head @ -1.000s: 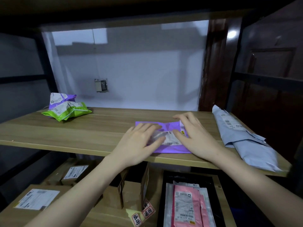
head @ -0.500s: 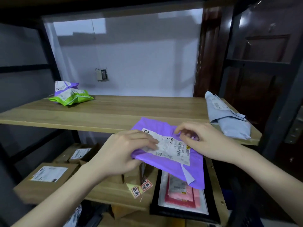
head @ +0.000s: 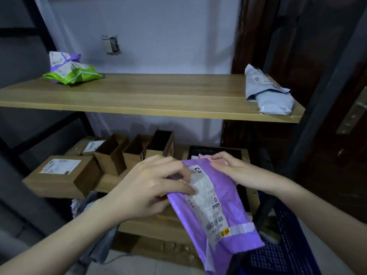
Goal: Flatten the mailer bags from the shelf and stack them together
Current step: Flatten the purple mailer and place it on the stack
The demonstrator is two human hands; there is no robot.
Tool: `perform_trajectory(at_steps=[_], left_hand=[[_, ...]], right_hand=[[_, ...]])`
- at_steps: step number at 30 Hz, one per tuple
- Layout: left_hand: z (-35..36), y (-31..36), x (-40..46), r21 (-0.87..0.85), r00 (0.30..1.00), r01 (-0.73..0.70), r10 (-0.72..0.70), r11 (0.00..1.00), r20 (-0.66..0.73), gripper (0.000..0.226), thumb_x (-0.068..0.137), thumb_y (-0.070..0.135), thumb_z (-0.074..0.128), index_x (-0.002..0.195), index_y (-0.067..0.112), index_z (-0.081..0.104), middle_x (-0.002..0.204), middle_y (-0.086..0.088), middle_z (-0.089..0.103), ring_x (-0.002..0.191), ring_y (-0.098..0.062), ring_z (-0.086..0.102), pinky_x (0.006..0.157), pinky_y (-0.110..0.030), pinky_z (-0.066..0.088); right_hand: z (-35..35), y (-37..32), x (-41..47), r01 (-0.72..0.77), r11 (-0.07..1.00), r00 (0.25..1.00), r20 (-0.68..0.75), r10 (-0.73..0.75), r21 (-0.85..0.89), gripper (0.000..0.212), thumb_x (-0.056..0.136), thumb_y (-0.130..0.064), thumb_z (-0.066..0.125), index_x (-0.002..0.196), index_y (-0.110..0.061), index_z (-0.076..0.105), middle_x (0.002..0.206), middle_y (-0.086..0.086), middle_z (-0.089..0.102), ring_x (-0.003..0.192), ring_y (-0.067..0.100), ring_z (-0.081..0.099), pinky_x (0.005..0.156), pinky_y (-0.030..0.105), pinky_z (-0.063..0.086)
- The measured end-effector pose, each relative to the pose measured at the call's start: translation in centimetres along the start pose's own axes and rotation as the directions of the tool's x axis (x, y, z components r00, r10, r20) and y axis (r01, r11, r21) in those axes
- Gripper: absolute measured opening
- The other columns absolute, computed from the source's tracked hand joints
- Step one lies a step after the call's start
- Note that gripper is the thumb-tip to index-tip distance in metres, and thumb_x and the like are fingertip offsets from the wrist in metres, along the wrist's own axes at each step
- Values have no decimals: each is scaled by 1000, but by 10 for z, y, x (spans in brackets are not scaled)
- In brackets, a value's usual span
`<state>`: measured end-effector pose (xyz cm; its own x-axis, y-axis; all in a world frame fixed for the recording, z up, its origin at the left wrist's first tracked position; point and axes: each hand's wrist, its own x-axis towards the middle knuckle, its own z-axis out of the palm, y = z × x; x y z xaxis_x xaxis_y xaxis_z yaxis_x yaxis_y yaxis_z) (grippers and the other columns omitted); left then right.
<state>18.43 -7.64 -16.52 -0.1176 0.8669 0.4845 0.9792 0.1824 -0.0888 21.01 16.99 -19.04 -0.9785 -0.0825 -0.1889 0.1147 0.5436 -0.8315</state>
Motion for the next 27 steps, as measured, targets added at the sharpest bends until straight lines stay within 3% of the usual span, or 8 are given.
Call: perform_trajectory(at_steps=[5,8,11,14,16,18,22,27], left_hand=[[45,-12,-5,-32,995,97,-96,995,19,34,71,13,72,103,26,68,113,5,56,102,-16,52,80,-27,32],[80,-25,-7,-36,892,442,-444,896,-85,52,79,39,61,128,25,48,128,1,38,115,-20,46,85,-35,41],[120,-48,-8,-343,626,748,-776,569,77,73,73,41,68,135,20,34,119,3,40,105,-12,53,83,-34,47],[157,-65,0,-660,419,749,-815,60,401,54,91,21,55,139,18,31,97,4,53,73,-4,60,64,-26,50],[179,-75,8,-693,352,708,-782,-137,514,44,98,16,41,139,29,33,96,0,57,74,-13,60,63,-25,52],[196,-84,20,-725,411,684,-779,-81,474,42,97,21,48,136,33,39,106,5,60,90,-15,61,79,-31,52],[235,-111,36,-577,573,760,-727,298,379,59,81,6,69,135,21,49,122,-2,46,117,-22,49,95,-17,34],[270,-132,43,-433,503,844,-747,317,435,71,81,3,65,145,14,36,146,-15,33,135,-27,36,98,-13,25]], right_hand=[[7,43,6,-138,935,990,63,125,327,36,91,-21,56,122,-33,43,96,4,64,76,11,62,74,29,50],[5,62,9,-118,883,990,-15,140,454,43,90,-9,57,124,-28,39,98,1,67,80,13,66,73,33,54],[7,80,20,-80,884,968,-177,179,460,41,90,-2,56,120,-20,35,89,-4,62,70,9,63,62,29,54],[5,99,40,-56,901,924,-319,209,429,38,87,5,56,108,-20,38,93,-1,53,74,12,59,64,36,53],[3,113,57,-78,928,905,-365,219,365,39,82,9,55,94,-27,45,94,12,53,73,22,58,64,38,50],[1,128,77,-96,954,893,-399,208,282,44,76,12,56,86,-31,51,98,19,55,72,34,55,63,42,47],[-5,139,113,-105,972,891,-414,187,212,52,74,17,56,106,-23,53,112,3,41,86,25,53,73,36,50],[-2,155,139,-158,988,886,-442,143,3,64,74,21,45,128,-14,52,127,6,38,98,15,47,54,5,43]])
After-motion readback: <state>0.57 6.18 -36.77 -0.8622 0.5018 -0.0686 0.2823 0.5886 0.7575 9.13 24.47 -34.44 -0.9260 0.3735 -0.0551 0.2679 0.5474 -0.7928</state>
